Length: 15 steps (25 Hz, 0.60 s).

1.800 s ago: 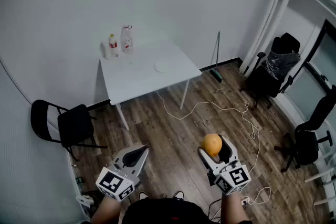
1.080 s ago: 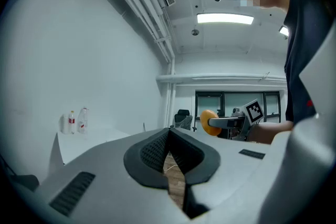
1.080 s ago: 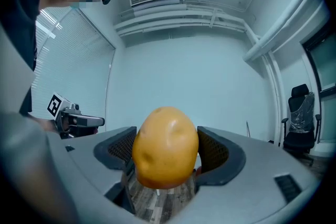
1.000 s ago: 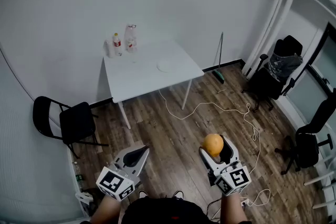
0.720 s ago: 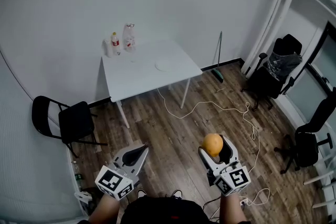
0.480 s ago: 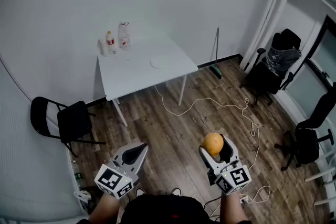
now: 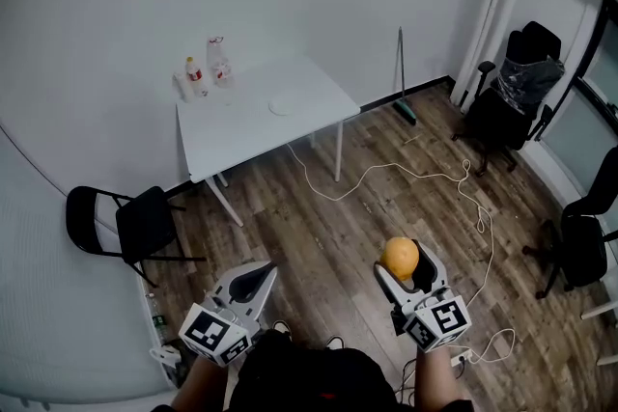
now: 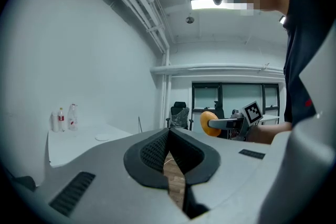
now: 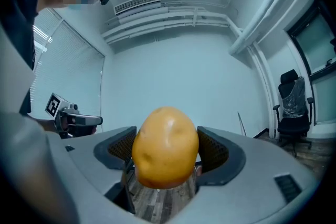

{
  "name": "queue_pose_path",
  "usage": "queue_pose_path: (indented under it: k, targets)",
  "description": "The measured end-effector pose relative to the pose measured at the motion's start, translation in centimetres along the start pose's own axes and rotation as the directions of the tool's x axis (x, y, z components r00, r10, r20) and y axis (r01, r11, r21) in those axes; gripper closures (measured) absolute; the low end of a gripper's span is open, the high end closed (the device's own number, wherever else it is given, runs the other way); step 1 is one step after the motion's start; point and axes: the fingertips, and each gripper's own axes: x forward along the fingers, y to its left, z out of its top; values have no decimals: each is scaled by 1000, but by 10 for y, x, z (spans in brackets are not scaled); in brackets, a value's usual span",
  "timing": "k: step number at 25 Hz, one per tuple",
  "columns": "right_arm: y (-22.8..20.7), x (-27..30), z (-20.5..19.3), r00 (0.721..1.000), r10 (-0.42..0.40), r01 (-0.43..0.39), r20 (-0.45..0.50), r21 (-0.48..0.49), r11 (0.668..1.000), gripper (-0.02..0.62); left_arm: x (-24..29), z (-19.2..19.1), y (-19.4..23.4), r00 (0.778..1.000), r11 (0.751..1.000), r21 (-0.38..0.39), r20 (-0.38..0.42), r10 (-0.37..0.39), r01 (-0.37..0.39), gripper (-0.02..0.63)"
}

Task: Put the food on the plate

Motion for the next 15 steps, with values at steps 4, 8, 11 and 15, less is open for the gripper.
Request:
queue_pose_path:
  k: [4,8,11,15]
  targets:
    - [-14,10,-5,1000,-2,3,-10,11,1000,219,18,-3,8,1000,1000,-13,-11,3,-3,586]
    - [-34,21,-7,999,-24,23,-27,-13,1000,219,45,-9,18,1000,1000,-19,-20,-15,14,586]
    - [-53,35,-8,998,-51,50,-34,-23,998,219,69,-11,31,999,999,-9,-15,-40,40,586]
    - [-68,67,-2,997,-67,65,-41,-41,997,219,101,-8,57,997,997,-18,6,-75,75,586]
